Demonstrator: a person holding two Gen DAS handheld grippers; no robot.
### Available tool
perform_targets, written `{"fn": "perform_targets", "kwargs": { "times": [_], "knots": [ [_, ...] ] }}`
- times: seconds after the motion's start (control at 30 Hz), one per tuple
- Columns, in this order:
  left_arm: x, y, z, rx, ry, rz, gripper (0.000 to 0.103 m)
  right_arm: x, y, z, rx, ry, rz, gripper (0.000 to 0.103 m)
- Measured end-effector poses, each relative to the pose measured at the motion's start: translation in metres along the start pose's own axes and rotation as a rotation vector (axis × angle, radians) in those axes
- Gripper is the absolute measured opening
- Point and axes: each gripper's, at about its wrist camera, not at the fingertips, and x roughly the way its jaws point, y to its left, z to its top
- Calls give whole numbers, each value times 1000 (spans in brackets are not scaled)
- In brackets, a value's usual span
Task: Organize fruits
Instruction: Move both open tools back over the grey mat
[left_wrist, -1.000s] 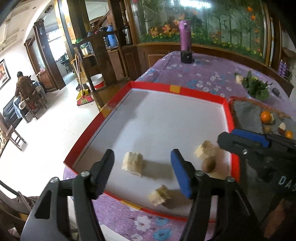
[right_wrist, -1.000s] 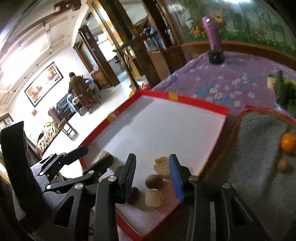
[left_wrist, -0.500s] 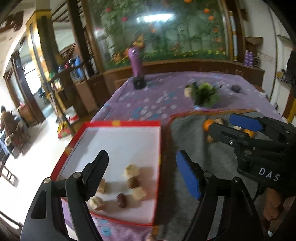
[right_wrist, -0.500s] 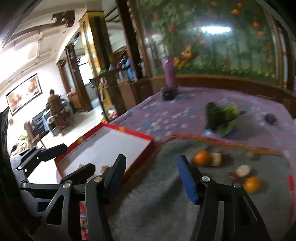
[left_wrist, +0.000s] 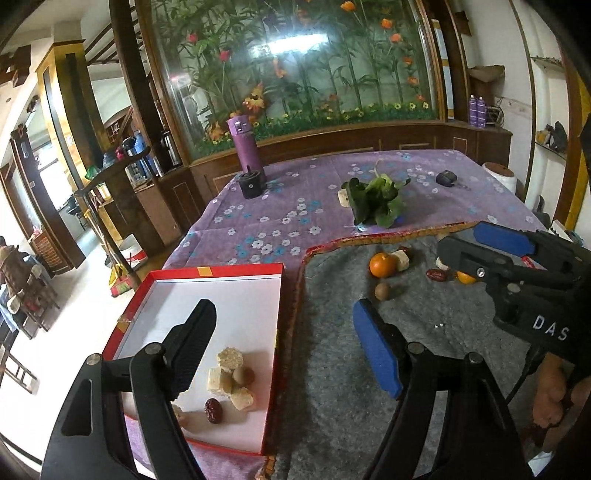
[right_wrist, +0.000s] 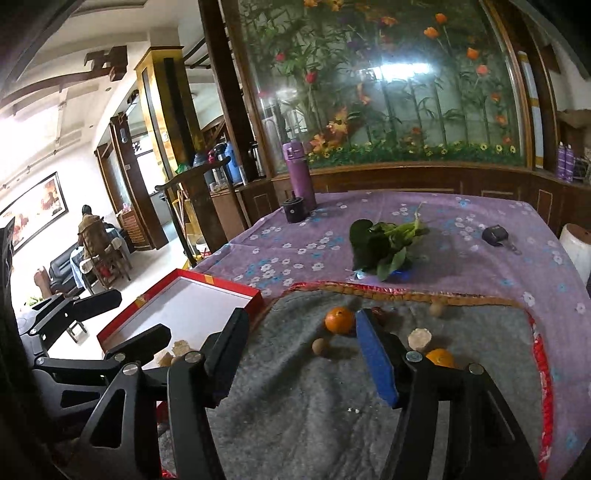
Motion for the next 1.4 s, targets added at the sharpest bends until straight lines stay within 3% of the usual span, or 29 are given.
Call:
{"fn": "perform_targets", "kwargs": {
  "times": [0.67, 0.83, 1.0, 1.23, 1.4],
  "knots": [
    [17, -9, -2, 7, 37, -5, 77, 8, -20, -5, 47, 23, -13, 62],
    [43, -12, -14, 34, 120, -48, 77, 20, -50, -17, 50, 113, -107, 62],
    [69, -15, -21, 32, 197, -81, 77, 38, -96, -39, 87, 277, -197, 62],
    [93, -37, -5, 71, 221, -141, 77, 62, -109, -39, 68, 331, -255, 61],
    [114, -53, 4, 91, 262, -168, 77, 92, -115, -38, 71, 389, -257, 47]
  ]
}}
